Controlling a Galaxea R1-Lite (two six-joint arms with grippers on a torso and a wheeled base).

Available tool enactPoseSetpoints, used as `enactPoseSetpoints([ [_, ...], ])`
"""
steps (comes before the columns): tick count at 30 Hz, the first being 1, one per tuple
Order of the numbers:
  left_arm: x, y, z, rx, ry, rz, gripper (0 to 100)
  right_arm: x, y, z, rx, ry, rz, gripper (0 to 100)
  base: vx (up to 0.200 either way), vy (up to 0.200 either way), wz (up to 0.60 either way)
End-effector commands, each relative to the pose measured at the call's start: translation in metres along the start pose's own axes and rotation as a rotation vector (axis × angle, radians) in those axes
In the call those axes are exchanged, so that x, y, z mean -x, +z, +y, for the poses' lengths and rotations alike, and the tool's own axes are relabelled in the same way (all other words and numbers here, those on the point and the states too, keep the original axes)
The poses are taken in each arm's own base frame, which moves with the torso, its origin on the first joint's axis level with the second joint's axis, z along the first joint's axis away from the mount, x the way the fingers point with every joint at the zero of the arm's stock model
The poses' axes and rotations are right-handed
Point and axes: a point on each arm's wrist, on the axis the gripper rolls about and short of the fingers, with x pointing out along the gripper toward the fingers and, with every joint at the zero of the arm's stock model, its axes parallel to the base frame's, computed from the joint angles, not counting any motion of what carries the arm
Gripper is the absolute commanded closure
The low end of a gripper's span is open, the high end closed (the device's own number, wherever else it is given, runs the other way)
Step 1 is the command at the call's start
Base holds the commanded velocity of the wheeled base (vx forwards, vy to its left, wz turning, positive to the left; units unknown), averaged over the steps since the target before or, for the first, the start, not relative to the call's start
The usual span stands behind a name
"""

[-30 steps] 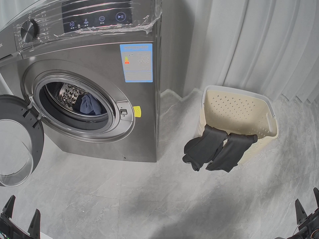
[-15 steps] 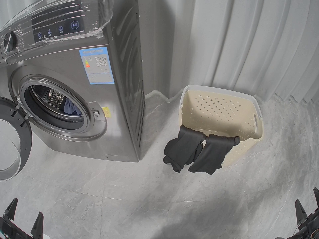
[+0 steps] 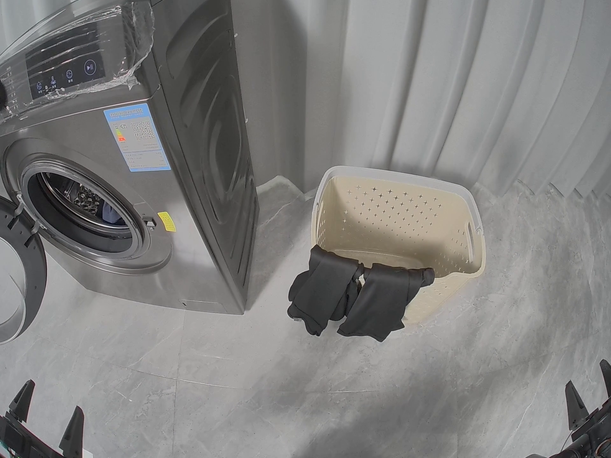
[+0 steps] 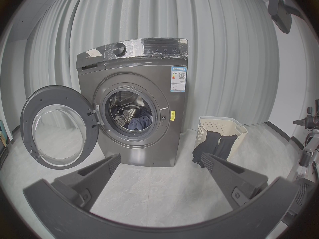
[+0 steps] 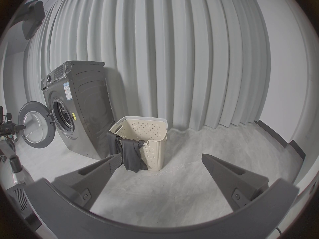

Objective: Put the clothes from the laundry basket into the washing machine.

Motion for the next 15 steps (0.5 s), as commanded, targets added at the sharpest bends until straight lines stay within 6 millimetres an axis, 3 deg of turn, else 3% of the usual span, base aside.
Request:
enactPoseSetpoints([
  [1,0.0,-0.005,0.0,-0.001,0.0,0.005,0,0.0,-0.004,0.0,-0.004,0.003,-0.002,0,0.2,0.0,0.0],
  [3,0.0,-0.005,0.0,0.001,0.0,0.005,0,0.001,0.002,0.0,0.002,0.013,-0.036,0,0.2,0.0,0.0],
  [5,0.0,-0.005,0.0,-0.001,0.0,0.004,0,0.011,0.034,0.001,-0.006,0.048,-0.145,0,0.1,0.0,0.0],
  [6,0.0,-0.005,0.0,-0.001,0.0,0.004,0,0.011,0.034,0.001,-0.006,0.048,-0.145,0,0.0,0.0,0.0],
  [7,0.0,-0.005,0.0,0.0,0.0,0.004,0,0.008,0.06,0.003,-0.009,0.074,-0.114,0,0.0,0.0,0.0],
  [10,0.0,-0.005,0.0,-0.001,0.0,0.004,0,-0.014,0.069,0.004,-0.013,0.099,0.05,0,0.0,0.0,0.0],
  [11,0.0,-0.005,0.0,-0.001,0.0,0.004,0,-0.039,0.067,0.005,-0.019,0.127,0.225,0,0.0,0.0,0.0],
  [15,0.0,-0.005,0.0,-0.001,0.0,0.004,0,-0.093,0.063,0.009,-0.034,0.188,0.49,0,0.0,0.0,0.0],
])
